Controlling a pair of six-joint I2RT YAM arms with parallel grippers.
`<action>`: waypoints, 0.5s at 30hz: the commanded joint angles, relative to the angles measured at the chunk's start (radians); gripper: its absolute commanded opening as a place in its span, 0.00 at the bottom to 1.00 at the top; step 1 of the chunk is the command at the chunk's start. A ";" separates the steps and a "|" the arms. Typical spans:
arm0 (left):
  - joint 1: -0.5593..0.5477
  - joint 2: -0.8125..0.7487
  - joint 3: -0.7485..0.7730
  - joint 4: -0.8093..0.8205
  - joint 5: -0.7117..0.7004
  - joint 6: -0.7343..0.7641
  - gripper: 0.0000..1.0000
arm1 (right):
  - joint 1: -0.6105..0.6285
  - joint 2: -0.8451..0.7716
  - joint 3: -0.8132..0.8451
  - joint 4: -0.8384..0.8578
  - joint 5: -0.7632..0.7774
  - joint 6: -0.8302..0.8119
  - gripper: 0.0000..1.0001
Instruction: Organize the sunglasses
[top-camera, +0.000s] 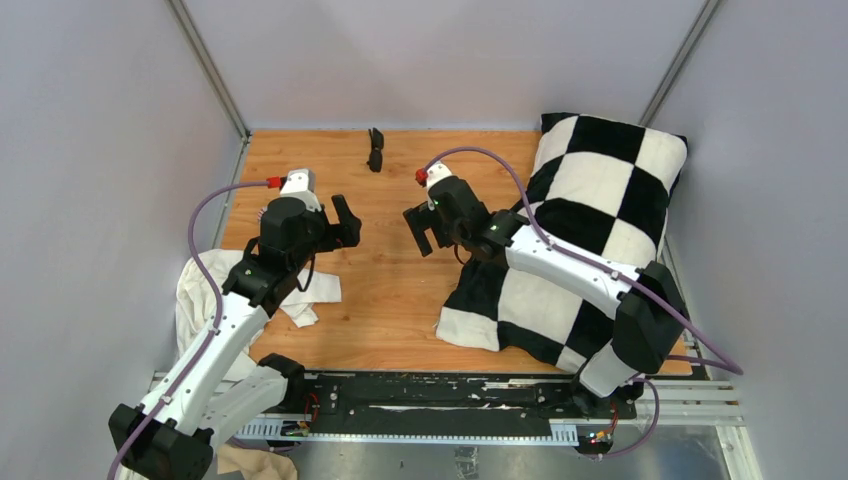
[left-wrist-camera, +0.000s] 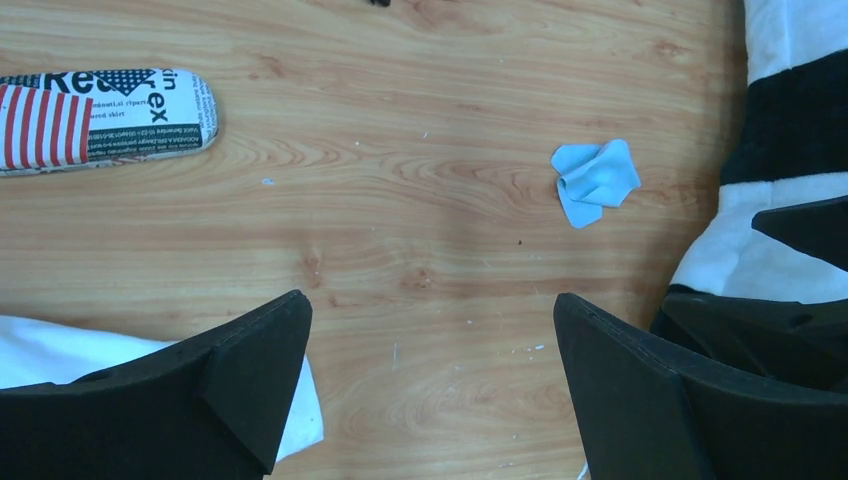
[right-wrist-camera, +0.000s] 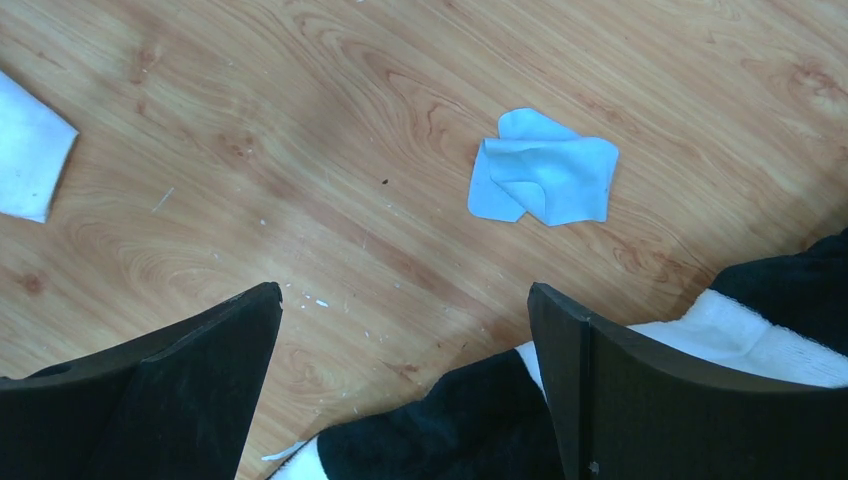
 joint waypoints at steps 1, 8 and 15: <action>-0.003 -0.009 -0.002 -0.017 -0.027 0.003 1.00 | 0.010 0.020 0.039 -0.013 0.043 0.004 1.00; -0.003 0.013 -0.004 0.004 -0.012 -0.009 1.00 | 0.009 0.032 0.048 -0.010 0.074 0.088 1.00; -0.003 0.028 -0.007 0.017 0.000 -0.027 1.00 | 0.007 0.087 0.062 -0.027 0.089 0.191 1.00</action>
